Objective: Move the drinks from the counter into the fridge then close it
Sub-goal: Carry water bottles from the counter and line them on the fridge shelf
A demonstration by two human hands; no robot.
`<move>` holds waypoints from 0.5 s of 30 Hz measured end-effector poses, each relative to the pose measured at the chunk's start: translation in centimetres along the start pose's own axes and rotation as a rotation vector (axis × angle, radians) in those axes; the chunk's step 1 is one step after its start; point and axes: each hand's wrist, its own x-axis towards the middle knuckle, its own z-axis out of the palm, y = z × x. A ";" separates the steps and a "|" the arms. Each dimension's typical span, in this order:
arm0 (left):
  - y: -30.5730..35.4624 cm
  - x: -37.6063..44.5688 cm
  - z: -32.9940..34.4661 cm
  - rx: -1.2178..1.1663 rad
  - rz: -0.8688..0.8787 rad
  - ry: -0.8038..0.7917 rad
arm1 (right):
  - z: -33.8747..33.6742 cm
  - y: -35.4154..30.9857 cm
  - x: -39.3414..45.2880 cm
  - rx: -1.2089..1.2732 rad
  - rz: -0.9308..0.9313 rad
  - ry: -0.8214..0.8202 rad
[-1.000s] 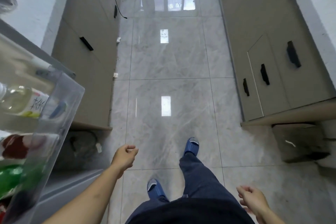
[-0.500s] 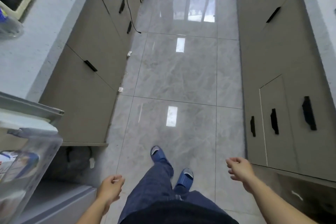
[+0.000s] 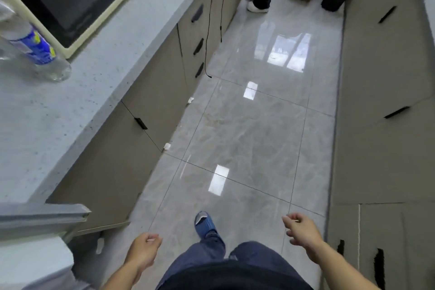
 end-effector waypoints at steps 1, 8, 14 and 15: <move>1.5 0.5 -0.2 -0.010 0.017 -0.011 | 0.0 -1.2 0.8 -0.014 0.000 -0.011; 10.1 1.8 -0.6 -0.224 0.042 0.028 | 0.6 -8.7 6.2 -0.208 0.010 -0.077; 13.8 2.1 -1.4 -0.400 0.017 0.092 | 2.3 -16.6 12.2 -0.387 -0.058 -0.144; 14.1 2.1 -1.5 -0.421 -0.006 0.115 | 2.8 -18.1 13.5 -0.414 -0.068 -0.171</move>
